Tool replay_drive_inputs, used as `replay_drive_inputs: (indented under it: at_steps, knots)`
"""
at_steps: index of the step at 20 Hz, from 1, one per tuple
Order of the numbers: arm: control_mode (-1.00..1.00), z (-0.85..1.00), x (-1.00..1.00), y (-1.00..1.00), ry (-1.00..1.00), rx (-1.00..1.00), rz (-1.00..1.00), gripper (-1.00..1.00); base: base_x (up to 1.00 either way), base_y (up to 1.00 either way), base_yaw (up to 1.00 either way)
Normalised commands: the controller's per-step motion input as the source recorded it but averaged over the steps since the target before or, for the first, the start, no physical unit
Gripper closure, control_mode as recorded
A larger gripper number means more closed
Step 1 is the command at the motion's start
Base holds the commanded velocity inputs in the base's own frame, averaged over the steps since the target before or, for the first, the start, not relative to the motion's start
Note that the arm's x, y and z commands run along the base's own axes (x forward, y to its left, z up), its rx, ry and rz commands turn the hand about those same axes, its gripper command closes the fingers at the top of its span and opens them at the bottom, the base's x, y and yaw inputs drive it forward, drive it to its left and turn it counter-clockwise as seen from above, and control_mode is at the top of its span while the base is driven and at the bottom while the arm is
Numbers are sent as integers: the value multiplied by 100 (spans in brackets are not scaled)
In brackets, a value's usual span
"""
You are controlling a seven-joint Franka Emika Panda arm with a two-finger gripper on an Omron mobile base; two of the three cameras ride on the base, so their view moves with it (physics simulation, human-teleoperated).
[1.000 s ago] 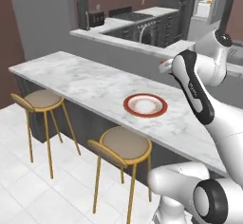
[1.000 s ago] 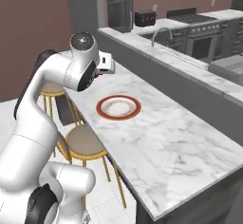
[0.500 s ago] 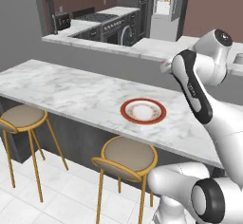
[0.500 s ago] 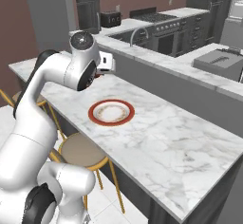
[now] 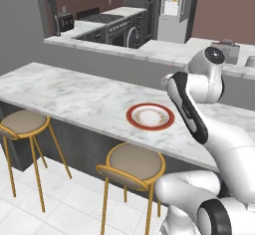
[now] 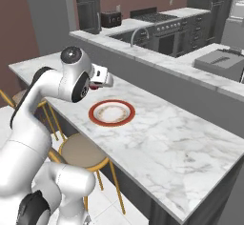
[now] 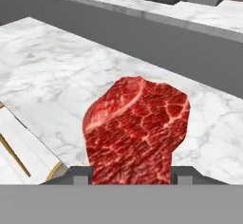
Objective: Take the cheese, steak, and corn from the fridge and place them on the plate on the dining counter to create an appetizer plate.
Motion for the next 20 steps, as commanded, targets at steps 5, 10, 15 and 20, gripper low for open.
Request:
replay_drive_inputs:
  at_steps: [5,10,15,20]
  knots:
    - [-100,-71,8,0,16,0,0,100,0,0,0]
    - [-100,-70,30,-1,21,0,3,100,0,0,0]
    - [-100,-71,41,0,16,0,4,100,0,0,0]
    - [-100,-66,41,0,10,0,4,100,0,0,0]
